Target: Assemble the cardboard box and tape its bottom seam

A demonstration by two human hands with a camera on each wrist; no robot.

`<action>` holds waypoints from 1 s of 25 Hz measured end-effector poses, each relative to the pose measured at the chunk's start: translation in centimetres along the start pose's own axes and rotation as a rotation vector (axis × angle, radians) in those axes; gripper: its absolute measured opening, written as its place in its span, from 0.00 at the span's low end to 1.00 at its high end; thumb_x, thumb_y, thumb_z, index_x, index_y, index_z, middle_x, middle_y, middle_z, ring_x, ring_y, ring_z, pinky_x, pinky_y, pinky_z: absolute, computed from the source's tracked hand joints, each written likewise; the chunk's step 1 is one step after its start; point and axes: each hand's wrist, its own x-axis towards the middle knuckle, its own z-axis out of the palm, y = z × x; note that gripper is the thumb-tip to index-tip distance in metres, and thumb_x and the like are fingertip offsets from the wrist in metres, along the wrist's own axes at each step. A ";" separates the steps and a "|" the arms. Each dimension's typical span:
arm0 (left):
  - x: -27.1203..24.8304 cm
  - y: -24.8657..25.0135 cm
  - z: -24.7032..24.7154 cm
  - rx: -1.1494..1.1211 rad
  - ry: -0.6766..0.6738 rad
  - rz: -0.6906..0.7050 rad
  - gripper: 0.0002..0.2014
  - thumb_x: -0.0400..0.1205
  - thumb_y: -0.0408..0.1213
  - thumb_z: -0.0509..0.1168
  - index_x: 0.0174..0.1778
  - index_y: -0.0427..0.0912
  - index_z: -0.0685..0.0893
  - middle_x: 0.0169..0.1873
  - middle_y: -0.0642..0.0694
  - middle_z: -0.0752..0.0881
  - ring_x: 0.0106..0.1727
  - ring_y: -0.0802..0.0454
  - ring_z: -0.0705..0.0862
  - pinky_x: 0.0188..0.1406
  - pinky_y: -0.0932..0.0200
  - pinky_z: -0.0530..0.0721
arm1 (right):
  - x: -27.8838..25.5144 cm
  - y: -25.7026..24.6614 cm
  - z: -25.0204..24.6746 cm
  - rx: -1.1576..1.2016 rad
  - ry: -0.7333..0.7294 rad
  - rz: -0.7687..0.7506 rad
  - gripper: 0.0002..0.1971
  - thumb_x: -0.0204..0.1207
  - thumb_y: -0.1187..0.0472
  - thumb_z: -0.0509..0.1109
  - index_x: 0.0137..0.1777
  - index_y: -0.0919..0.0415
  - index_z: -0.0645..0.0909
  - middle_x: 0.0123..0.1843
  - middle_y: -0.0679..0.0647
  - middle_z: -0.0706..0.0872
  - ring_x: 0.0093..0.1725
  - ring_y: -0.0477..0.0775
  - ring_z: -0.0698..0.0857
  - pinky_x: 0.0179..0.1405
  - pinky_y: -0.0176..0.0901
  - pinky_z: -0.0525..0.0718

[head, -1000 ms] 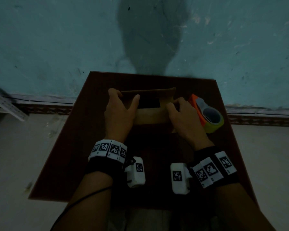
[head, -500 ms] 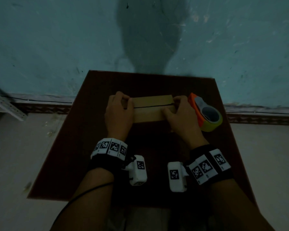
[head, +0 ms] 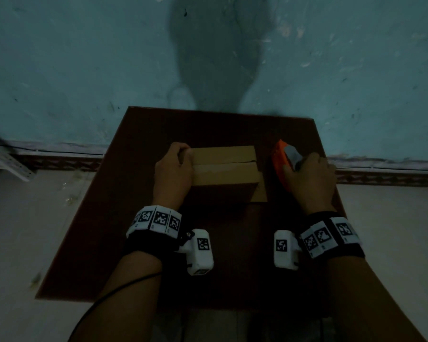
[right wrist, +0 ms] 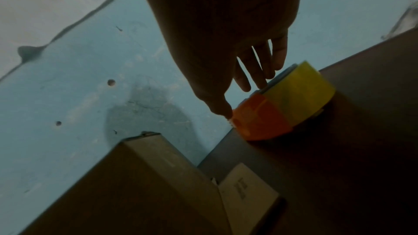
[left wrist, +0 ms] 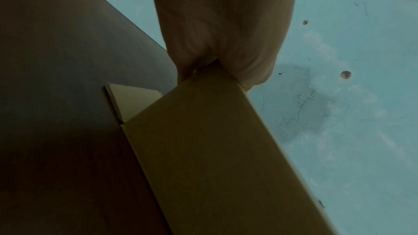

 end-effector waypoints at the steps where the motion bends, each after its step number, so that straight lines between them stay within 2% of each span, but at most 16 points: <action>1: 0.0 0.1 0.0 0.008 -0.009 0.001 0.13 0.93 0.49 0.58 0.70 0.53 0.82 0.62 0.50 0.82 0.57 0.55 0.80 0.39 0.67 0.71 | 0.0 0.4 0.2 -0.056 -0.052 -0.003 0.32 0.79 0.39 0.74 0.69 0.67 0.80 0.70 0.70 0.85 0.71 0.75 0.82 0.71 0.68 0.79; 3: -0.1 0.2 -0.1 0.021 -0.023 0.007 0.13 0.94 0.48 0.58 0.71 0.53 0.82 0.61 0.52 0.81 0.52 0.60 0.77 0.38 0.70 0.69 | -0.1 1.0 1.1 -0.166 -0.113 -0.037 0.30 0.80 0.38 0.74 0.70 0.62 0.82 0.70 0.65 0.87 0.72 0.72 0.82 0.75 0.69 0.74; 4: -0.1 0.2 0.0 0.020 -0.030 0.015 0.13 0.94 0.47 0.58 0.71 0.52 0.82 0.61 0.53 0.80 0.52 0.61 0.78 0.39 0.70 0.69 | -0.2 1.0 1.2 -0.195 -0.112 -0.069 0.26 0.82 0.40 0.73 0.68 0.61 0.83 0.68 0.64 0.88 0.72 0.71 0.83 0.76 0.70 0.71; 6: 0.0 0.2 0.0 0.007 -0.040 0.025 0.13 0.94 0.46 0.58 0.71 0.52 0.82 0.62 0.52 0.81 0.58 0.57 0.80 0.40 0.69 0.71 | 0.0 0.7 1.2 -0.152 -0.118 -0.115 0.20 0.85 0.44 0.69 0.64 0.60 0.83 0.62 0.62 0.88 0.67 0.68 0.85 0.75 0.70 0.69; 7: -0.1 0.2 0.0 0.005 -0.043 0.029 0.13 0.94 0.46 0.58 0.71 0.52 0.82 0.62 0.52 0.81 0.59 0.56 0.80 0.41 0.69 0.71 | 0.2 0.4 0.6 -0.046 -0.134 -0.103 0.19 0.86 0.44 0.67 0.62 0.59 0.83 0.59 0.61 0.88 0.63 0.66 0.85 0.75 0.68 0.70; 9: 0.0 0.2 0.1 0.001 -0.040 0.033 0.13 0.94 0.46 0.58 0.71 0.52 0.82 0.62 0.52 0.81 0.58 0.57 0.80 0.41 0.71 0.70 | 0.6 -0.6 -1.3 0.336 -0.176 -0.032 0.19 0.82 0.40 0.66 0.57 0.55 0.85 0.53 0.60 0.88 0.55 0.67 0.87 0.70 0.67 0.80; 11: -0.1 0.3 0.0 0.001 -0.037 0.022 0.13 0.94 0.46 0.59 0.71 0.53 0.83 0.61 0.53 0.81 0.58 0.57 0.79 0.40 0.71 0.69 | 0.2 -2.3 -3.6 0.734 -0.174 -0.012 0.15 0.82 0.43 0.69 0.51 0.54 0.87 0.49 0.59 0.90 0.49 0.67 0.90 0.52 0.64 0.90; 13: 0.1 0.2 0.0 0.000 -0.037 0.014 0.13 0.93 0.47 0.59 0.71 0.54 0.84 0.63 0.52 0.82 0.59 0.56 0.79 0.40 0.71 0.69 | -0.8 -4.3 -5.6 0.979 -0.160 -0.101 0.08 0.86 0.54 0.70 0.47 0.53 0.87 0.46 0.56 0.89 0.45 0.58 0.90 0.40 0.55 0.89; 16: 0.2 -0.2 0.0 -0.021 -0.051 0.020 0.14 0.93 0.48 0.60 0.71 0.55 0.85 0.64 0.52 0.84 0.58 0.58 0.80 0.41 0.70 0.70 | -2.1 -6.9 -7.4 1.165 -0.185 -0.193 0.11 0.87 0.61 0.69 0.43 0.52 0.89 0.39 0.48 0.92 0.40 0.49 0.90 0.35 0.45 0.87; 18: 0.2 -0.3 -0.1 -0.045 -0.057 0.032 0.13 0.92 0.48 0.61 0.70 0.56 0.85 0.63 0.53 0.84 0.53 0.65 0.80 0.41 0.70 0.71 | -2.6 -8.2 -7.4 1.225 -0.269 -0.210 0.12 0.83 0.54 0.73 0.38 0.52 0.92 0.36 0.49 0.93 0.37 0.52 0.89 0.38 0.44 0.85; 20: 0.1 -0.2 -0.2 -0.055 -0.065 0.041 0.13 0.93 0.47 0.61 0.71 0.55 0.86 0.60 0.54 0.84 0.49 0.70 0.79 0.42 0.71 0.72 | -2.9 -9.1 -6.5 1.191 -0.346 -0.215 0.17 0.74 0.41 0.81 0.37 0.55 0.91 0.37 0.59 0.90 0.37 0.59 0.84 0.39 0.47 0.82; 21: 0.1 -0.2 -0.2 -0.058 -0.081 0.039 0.14 0.93 0.46 0.61 0.71 0.54 0.86 0.59 0.54 0.84 0.49 0.71 0.78 0.42 0.71 0.72 | -3.0 -9.3 -5.9 1.155 -0.364 -0.240 0.22 0.70 0.37 0.82 0.37 0.58 0.89 0.38 0.63 0.86 0.36 0.59 0.81 0.36 0.47 0.80; 23: 0.1 -0.3 -0.2 -0.075 -0.110 0.046 0.14 0.92 0.46 0.61 0.71 0.55 0.86 0.58 0.55 0.85 0.50 0.71 0.80 0.43 0.70 0.74 | -3.4 -9.7 -5.1 1.103 -0.371 -0.297 0.35 0.69 0.36 0.81 0.43 0.75 0.85 0.39 0.65 0.84 0.35 0.59 0.80 0.31 0.46 0.78; 25: 0.1 -0.4 -0.2 -0.100 -0.123 0.060 0.12 0.92 0.47 0.62 0.69 0.57 0.87 0.56 0.57 0.87 0.52 0.71 0.81 0.45 0.70 0.75 | -3.5 -9.6 -4.9 1.089 -0.389 -0.319 0.38 0.71 0.37 0.80 0.47 0.81 0.82 0.40 0.65 0.85 0.35 0.60 0.80 0.30 0.45 0.79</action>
